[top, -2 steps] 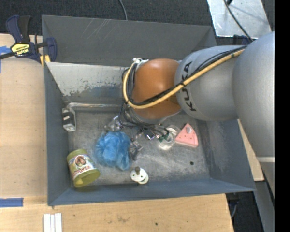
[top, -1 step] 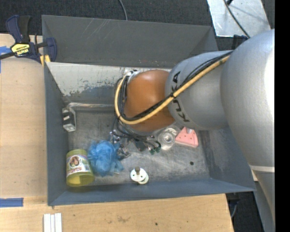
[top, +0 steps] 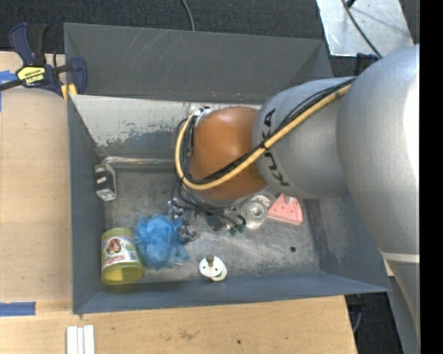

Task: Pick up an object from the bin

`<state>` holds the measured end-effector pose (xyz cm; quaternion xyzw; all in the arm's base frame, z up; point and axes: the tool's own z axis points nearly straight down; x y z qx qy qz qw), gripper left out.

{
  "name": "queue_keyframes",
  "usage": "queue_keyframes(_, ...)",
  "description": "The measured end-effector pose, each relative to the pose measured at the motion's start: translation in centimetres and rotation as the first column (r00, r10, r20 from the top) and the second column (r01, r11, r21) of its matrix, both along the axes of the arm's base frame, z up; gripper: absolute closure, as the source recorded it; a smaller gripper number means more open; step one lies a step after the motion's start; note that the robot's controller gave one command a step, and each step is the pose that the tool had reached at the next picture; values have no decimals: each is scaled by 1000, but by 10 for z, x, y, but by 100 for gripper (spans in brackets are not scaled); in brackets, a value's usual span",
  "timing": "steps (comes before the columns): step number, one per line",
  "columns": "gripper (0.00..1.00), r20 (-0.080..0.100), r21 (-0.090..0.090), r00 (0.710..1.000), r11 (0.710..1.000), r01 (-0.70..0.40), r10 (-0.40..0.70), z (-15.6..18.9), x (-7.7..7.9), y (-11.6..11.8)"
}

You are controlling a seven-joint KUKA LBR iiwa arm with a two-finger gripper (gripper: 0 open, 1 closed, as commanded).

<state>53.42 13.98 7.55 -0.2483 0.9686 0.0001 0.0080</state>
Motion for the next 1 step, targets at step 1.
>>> queue_keyframes(1, 100, -15, -4, 1000, 1000, 15, -15, 202, 16, -5)
